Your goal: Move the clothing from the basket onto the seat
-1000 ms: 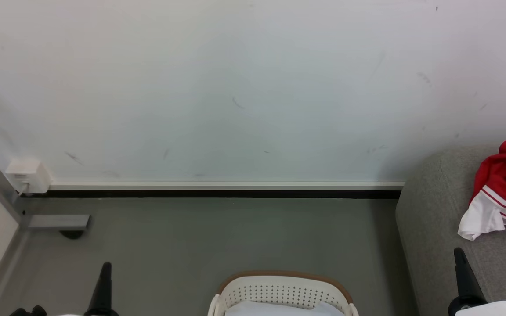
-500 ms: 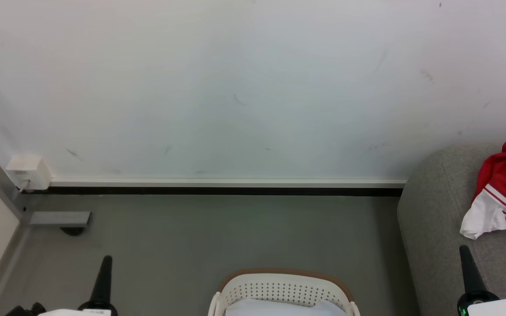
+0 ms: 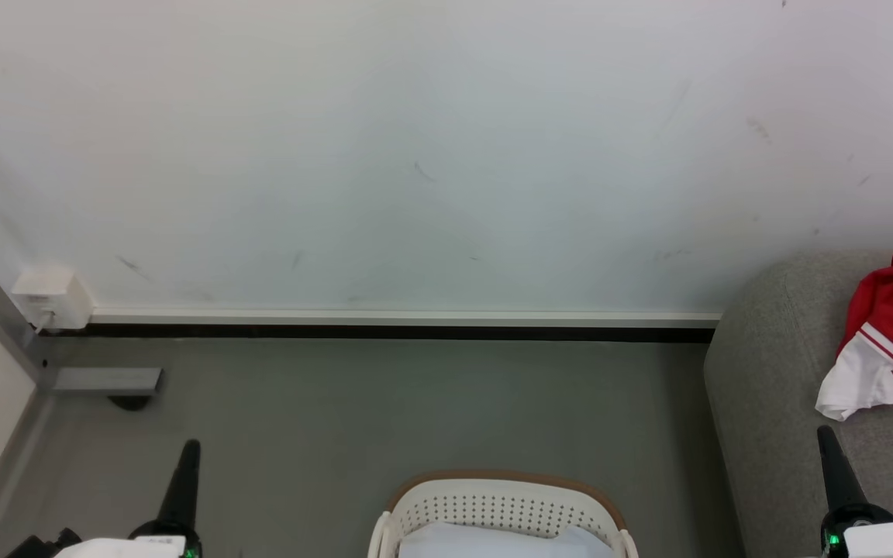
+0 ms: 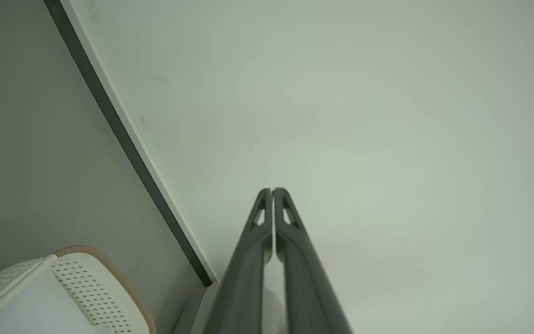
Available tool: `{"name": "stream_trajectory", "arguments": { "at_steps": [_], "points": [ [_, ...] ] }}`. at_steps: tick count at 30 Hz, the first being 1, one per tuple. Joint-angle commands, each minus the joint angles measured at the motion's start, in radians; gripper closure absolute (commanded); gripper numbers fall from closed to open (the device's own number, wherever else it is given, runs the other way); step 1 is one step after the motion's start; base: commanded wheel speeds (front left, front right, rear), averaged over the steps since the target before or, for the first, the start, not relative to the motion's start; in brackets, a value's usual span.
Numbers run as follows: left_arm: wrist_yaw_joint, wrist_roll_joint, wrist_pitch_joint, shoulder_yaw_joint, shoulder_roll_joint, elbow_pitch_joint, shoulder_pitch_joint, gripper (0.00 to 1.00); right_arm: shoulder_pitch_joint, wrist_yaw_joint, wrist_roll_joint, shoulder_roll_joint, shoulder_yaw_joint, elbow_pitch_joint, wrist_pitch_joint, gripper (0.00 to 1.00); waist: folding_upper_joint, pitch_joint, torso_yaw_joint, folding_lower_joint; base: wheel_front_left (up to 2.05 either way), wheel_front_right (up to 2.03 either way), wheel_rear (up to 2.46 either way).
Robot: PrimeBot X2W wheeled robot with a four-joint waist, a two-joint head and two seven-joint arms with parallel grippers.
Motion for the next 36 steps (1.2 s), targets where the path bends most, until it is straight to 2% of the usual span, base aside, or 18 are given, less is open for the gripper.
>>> {"name": "stream_trajectory", "arguments": {
  "at_steps": [1,36],
  "points": [
    [-0.004,-0.026,0.006,0.005,0.004,-0.007,-0.020,1.00,-0.017,-0.002,0.025,0.000,-0.008,-0.011,0.007,1.00,0.0000,0.001,0.001,0.0000,0.00,0.00,0.00],
    [-0.012,-0.273,0.072,0.011,0.001,-0.008,-0.049,1.00,-0.034,-0.002,0.258,0.005,-0.054,-0.013,0.076,1.00,0.0000,0.024,0.011,0.0000,0.00,0.00,0.00]
  ]
}}
